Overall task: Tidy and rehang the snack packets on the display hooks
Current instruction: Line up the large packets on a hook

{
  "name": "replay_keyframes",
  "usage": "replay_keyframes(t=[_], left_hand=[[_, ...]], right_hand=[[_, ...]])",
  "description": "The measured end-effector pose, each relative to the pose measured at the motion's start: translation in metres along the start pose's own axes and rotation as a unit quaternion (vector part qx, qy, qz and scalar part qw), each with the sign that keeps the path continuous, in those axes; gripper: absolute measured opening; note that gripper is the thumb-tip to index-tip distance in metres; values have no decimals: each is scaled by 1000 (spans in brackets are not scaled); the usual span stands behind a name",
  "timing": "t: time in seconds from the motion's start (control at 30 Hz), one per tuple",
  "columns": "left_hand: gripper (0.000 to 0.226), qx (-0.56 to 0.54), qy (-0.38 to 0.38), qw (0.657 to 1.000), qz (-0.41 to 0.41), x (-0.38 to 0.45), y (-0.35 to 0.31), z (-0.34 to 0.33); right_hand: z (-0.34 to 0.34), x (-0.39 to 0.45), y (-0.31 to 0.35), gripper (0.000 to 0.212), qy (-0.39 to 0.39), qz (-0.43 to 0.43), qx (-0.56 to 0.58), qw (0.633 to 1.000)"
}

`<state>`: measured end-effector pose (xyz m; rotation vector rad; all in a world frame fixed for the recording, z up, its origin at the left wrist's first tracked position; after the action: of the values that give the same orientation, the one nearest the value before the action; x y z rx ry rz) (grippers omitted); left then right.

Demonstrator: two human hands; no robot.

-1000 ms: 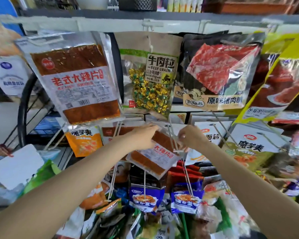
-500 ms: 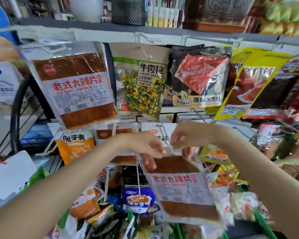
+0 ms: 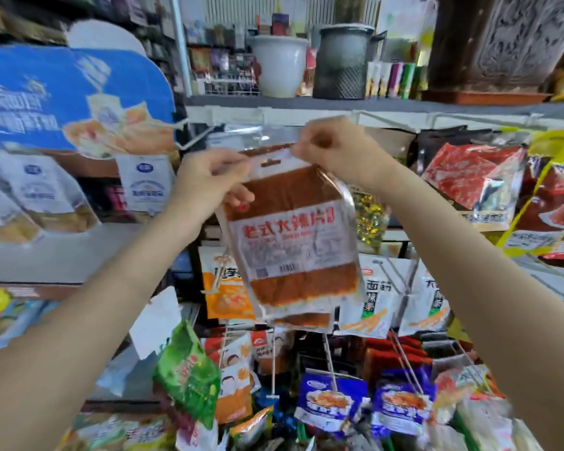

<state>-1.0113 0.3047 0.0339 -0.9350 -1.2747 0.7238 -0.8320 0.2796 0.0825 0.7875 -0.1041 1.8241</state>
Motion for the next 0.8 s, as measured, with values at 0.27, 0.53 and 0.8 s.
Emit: replay_keyframes(t=[0.27,0.53,0.8], left_hand=[[3,47,-57,996,-46,45,-8,8],[4,112,-50,986,-108,45,11,6],[57,248,-40,956,-152,43,35,-9]], right_hand=[[-12,37,7,23,-85,-40,-58,994],[-15,41,-2,23,-34,-67,-72,995],[-29,48,-19,21,-74,-105,-118,985]])
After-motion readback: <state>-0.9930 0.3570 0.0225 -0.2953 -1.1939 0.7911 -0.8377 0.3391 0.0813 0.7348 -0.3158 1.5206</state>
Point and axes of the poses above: each hand's wrist, its own x-axis towards the middle knuckle, its own z-axis out of the back of the hand, y = z × x, the point moved 2 cm from there along x, towards the middle knuckle, and after that the axes turned 9 degrees about -x, right-handed, at the moved point
